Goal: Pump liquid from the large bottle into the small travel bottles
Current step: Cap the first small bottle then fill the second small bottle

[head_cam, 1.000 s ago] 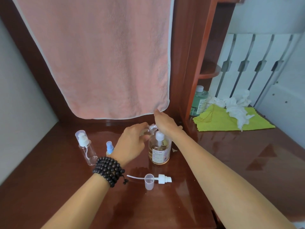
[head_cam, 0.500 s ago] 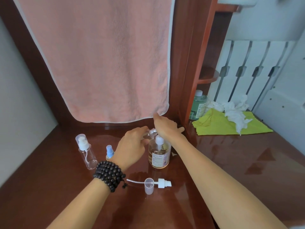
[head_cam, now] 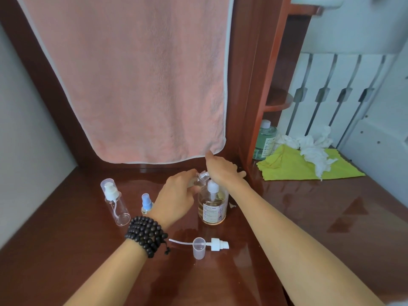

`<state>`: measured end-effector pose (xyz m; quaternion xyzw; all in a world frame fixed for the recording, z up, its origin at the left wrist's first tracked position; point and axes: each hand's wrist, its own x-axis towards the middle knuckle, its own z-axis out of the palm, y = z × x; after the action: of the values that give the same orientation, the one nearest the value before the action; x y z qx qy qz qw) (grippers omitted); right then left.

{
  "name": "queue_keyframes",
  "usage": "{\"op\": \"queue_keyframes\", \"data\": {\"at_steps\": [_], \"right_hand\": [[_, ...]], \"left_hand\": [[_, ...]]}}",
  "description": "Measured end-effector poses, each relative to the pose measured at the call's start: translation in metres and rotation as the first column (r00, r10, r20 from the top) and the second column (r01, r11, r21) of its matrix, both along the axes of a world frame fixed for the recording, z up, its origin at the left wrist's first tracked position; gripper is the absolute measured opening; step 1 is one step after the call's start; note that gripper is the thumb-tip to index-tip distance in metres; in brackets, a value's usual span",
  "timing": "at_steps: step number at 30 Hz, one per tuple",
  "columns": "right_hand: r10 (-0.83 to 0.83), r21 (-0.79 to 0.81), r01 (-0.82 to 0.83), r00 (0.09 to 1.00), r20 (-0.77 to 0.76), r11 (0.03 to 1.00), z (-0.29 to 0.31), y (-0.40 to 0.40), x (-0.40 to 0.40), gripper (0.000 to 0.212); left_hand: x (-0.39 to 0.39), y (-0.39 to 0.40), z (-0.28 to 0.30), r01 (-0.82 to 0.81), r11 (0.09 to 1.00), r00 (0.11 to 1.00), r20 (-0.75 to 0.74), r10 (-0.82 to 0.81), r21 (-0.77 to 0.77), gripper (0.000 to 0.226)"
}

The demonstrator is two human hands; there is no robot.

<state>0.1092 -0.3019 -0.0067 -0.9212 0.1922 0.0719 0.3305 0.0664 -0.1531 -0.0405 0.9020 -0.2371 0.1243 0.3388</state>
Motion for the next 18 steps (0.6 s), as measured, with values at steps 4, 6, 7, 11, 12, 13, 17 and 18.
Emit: {"op": "queue_keyframes", "data": {"at_steps": [4, 6, 7, 11, 12, 13, 17, 18], "right_hand": [[0.011, -0.029, -0.011, 1.0, -0.013, 1.0, -0.003, 0.002, 0.003, 0.062], [0.012, -0.036, -0.013, 1.0, -0.026, 0.999, -0.008, 0.005, 0.004, 0.056], [0.004, -0.03, -0.005, 0.999, -0.033, 1.0, -0.012, 0.005, 0.003, 0.053], [-0.008, -0.026, 0.007, 0.999, -0.04, 1.0, -0.014, 0.006, 0.0, 0.052], [-0.003, -0.03, 0.002, 0.999, -0.039, 1.0, -0.013, 0.005, 0.0, 0.054], [0.002, -0.028, -0.003, 0.999, -0.033, 1.0, -0.011, 0.005, -0.001, 0.057], [0.03, 0.016, -0.031, 0.999, 0.02, 0.999, 0.002, 0.001, -0.002, 0.066], [0.036, 0.016, -0.036, 0.999, 0.021, 0.999, 0.002, 0.0, -0.003, 0.064]], "left_hand": [[0.001, -0.001, -0.002, -0.014, 1.0, 1.0, 0.008, 0.014, 0.01, 0.016], [0.001, -0.002, -0.005, -0.014, 0.999, 1.0, 0.007, 0.014, 0.039, 0.017], [0.001, -0.003, -0.007, -0.014, 0.999, 1.0, 0.005, 0.014, 0.051, 0.017], [-0.001, -0.004, -0.009, -0.02, 0.998, 1.0, 0.02, 0.019, 0.055, 0.017], [-0.001, -0.003, -0.008, -0.017, 0.998, 1.0, 0.023, 0.016, 0.053, 0.017], [-0.002, -0.002, -0.007, -0.013, 0.999, 1.0, 0.019, 0.012, 0.045, 0.017], [-0.002, 0.0, 0.003, 0.006, 1.0, 1.0, 0.019, -0.006, 0.001, 0.015], [-0.001, 0.0, 0.003, 0.007, 1.0, 1.0, 0.023, -0.007, 0.001, 0.014]]}}
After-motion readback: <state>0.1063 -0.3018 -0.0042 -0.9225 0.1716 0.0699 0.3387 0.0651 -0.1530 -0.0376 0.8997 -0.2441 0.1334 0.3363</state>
